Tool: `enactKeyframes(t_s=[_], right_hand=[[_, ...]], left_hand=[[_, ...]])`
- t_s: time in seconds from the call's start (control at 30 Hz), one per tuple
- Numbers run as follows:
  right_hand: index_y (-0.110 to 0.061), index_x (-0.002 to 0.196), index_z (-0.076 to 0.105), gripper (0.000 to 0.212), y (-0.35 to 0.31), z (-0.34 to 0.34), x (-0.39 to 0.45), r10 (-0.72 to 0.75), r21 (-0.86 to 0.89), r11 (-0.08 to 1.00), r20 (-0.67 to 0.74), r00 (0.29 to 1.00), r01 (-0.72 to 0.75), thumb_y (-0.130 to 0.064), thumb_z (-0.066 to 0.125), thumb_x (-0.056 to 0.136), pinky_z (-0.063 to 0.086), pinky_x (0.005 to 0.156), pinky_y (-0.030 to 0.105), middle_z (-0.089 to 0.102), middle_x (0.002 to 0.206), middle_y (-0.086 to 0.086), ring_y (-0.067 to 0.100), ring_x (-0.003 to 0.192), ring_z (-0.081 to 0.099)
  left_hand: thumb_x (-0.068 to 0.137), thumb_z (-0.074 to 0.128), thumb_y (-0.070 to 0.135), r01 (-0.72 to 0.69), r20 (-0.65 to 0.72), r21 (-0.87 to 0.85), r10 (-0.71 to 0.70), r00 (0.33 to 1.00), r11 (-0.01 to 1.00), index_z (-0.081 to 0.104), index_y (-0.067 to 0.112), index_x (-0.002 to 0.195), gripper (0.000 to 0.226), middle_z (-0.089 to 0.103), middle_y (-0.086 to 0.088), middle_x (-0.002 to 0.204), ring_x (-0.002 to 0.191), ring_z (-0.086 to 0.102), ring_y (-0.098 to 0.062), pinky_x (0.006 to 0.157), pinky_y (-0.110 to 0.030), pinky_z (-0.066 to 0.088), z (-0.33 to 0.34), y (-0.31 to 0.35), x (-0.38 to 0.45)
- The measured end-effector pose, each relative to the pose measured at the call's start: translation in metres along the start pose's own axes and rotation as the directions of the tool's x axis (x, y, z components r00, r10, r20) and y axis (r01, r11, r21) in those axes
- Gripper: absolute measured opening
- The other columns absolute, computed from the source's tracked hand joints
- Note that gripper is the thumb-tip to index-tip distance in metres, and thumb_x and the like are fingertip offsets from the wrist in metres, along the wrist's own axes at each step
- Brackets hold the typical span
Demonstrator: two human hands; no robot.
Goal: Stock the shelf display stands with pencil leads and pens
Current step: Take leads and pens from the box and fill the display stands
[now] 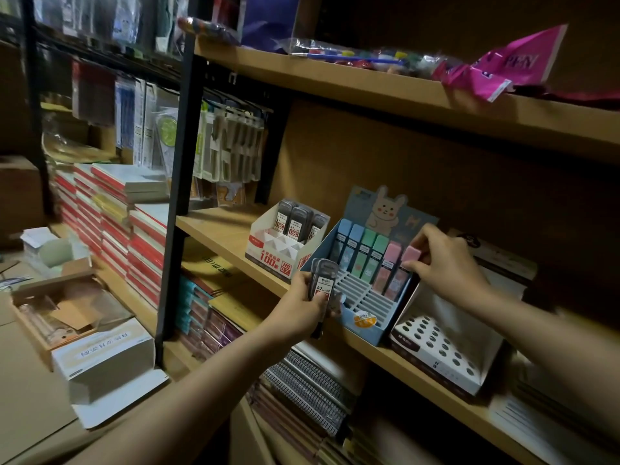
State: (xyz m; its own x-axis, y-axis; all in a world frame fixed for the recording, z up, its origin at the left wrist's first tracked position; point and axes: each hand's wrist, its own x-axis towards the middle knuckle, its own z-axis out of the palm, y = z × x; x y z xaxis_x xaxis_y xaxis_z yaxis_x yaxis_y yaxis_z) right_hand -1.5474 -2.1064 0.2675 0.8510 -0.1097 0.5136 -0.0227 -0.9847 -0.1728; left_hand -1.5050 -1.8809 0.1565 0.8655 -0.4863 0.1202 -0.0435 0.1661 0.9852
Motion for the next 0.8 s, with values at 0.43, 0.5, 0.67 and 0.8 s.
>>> enactKeyframes(t_s=[0.43, 0.5, 0.67, 0.8], right_hand=[[-0.020, 0.101, 0.063, 0.033, -0.008, 0.010, -0.001, 0.016, -0.391, 0.920, -0.052, 0.998, -0.035, -0.038, 0.078, 0.078, 0.048, 0.076, 0.033, 0.054, 0.103, 0.001, 0.021, 0.097, 0.055], [-0.020, 0.111, 0.062, 0.041, -0.013, 0.006, -0.002, 0.037, -0.392, 0.919, -0.035, 0.999, -0.048, -0.041, 0.076, 0.079, 0.050, 0.082, 0.035, 0.052, 0.113, 0.003, 0.022, 0.103, 0.054], [-0.024, 0.131, 0.056, 0.044, -0.051, 0.000, -0.005, -0.160, 0.024, 0.987, 0.024, 0.987, 0.159, -0.035, 0.065, 0.090, 0.042, 0.079, 0.014, 0.053, 0.118, -0.007, 0.003, 0.096, 0.053], [-0.031, 0.128, 0.060, 0.041, -0.091, 0.005, 0.001, -0.247, 0.174, 0.959, 0.139, 0.959, 0.222, -0.044, 0.063, 0.090, 0.046, 0.084, 0.019, 0.063, 0.114, -0.013, 0.001, 0.098, 0.059]], left_hand=[[0.101, 0.043, 0.012, -0.042, -0.016, -0.085, 0.041, 0.999, 0.996, 0.042, 0.024, 0.122, 0.025, 0.066, -0.002, 0.098, 0.076, 0.070, -0.007, 0.058, -0.018, 0.052, 0.000, 0.002, -0.002], [0.100, 0.044, 0.013, -0.077, -0.038, -0.101, 0.074, 0.997, 0.992, 0.044, 0.028, 0.120, 0.024, 0.068, 0.000, 0.098, 0.078, 0.071, -0.005, 0.057, -0.016, 0.052, -0.001, 0.007, -0.002], [0.100, 0.044, 0.016, -0.123, 0.009, -0.078, 0.124, 0.992, 0.989, 0.049, 0.038, 0.118, 0.029, 0.063, 0.000, 0.120, 0.101, 0.068, -0.014, 0.069, -0.024, 0.056, -0.010, 0.016, -0.003], [0.100, 0.042, 0.012, -0.164, 0.069, -0.057, 0.167, 0.983, 0.985, 0.047, 0.029, 0.121, 0.027, 0.061, -0.003, 0.119, 0.100, 0.068, -0.012, 0.071, -0.022, 0.056, -0.017, 0.020, -0.004]])
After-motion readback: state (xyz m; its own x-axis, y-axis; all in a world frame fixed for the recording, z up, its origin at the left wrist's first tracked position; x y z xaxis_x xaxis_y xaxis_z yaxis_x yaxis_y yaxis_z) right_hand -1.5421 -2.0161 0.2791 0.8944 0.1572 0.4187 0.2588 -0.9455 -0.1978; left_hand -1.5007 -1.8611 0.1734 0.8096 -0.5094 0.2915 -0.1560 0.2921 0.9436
